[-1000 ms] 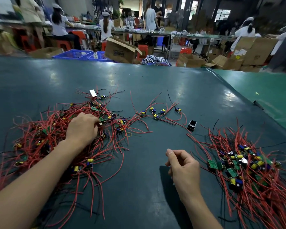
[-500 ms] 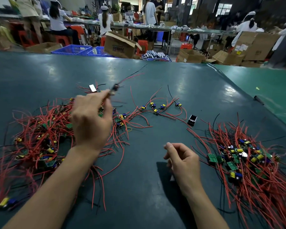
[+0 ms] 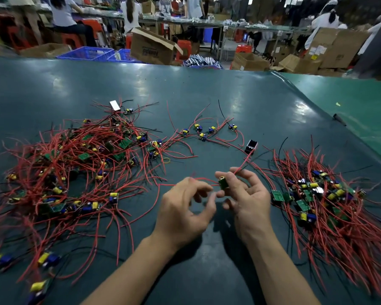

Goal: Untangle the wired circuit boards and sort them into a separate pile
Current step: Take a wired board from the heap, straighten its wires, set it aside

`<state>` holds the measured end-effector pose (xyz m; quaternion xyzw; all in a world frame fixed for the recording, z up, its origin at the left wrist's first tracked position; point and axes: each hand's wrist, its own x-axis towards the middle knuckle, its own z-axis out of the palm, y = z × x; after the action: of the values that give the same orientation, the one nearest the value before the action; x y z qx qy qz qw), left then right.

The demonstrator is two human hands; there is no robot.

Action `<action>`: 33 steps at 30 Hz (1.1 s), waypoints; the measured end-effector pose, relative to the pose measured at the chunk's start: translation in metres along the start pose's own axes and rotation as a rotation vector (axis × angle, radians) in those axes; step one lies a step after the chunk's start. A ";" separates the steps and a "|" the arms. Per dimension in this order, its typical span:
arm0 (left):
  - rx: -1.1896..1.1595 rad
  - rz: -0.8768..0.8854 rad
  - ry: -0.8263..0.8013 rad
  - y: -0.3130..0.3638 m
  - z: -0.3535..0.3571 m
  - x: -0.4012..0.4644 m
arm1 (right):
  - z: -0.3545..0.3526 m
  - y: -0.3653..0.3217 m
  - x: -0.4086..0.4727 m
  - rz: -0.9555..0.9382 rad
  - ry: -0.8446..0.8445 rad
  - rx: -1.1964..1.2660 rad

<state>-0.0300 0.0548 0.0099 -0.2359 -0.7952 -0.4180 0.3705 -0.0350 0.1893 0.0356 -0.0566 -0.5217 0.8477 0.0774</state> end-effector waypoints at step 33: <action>-0.678 -0.797 -0.048 -0.004 -0.003 0.005 | 0.011 0.011 -0.006 0.137 0.016 -0.125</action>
<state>-0.0345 0.0503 0.0136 -0.0311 -0.6516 -0.7550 0.0668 -0.0319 0.1740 0.0312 -0.1036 -0.5678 0.8164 0.0197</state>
